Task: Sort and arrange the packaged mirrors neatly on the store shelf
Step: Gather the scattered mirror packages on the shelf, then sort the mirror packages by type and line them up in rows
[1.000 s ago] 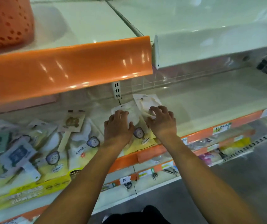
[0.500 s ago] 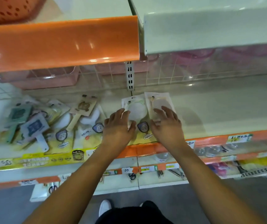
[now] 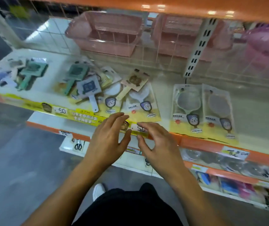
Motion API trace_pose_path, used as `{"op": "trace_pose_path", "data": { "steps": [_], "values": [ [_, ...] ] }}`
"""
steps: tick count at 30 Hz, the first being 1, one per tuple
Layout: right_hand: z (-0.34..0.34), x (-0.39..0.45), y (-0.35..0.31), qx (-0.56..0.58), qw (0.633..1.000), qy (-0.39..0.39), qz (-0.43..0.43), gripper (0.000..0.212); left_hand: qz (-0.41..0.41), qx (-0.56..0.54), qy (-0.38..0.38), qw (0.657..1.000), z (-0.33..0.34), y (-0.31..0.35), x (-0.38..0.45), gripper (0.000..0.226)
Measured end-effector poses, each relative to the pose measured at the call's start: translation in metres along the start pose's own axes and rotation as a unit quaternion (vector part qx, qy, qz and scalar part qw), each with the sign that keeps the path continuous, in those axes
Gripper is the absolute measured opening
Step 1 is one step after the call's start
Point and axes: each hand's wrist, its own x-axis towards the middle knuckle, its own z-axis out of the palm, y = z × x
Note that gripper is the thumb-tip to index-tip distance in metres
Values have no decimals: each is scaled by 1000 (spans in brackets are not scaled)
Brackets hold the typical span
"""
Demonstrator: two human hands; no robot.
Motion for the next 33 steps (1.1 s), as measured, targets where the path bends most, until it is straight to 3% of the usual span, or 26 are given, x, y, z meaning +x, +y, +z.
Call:
{"op": "trace_pose_path", "data": {
  "steps": [5, 18, 27, 33],
  "values": [
    [42, 28, -38, -20, 1000, 10, -13, 35, -43, -4, 25, 999, -30, -56, -15, 44],
    [165, 75, -131, -29, 1000, -7, -8, 33, -61, -13, 74, 995, -109, -211, -27, 45],
    [179, 113, -148, -44, 999, 1, -8, 33, -55, -11, 70, 996, -121, -231, 0, 45],
    [182, 171, -121, -140, 988, 69, -10, 36, -52, 31, 41, 997, -110, -233, 46, 43]
  ]
}}
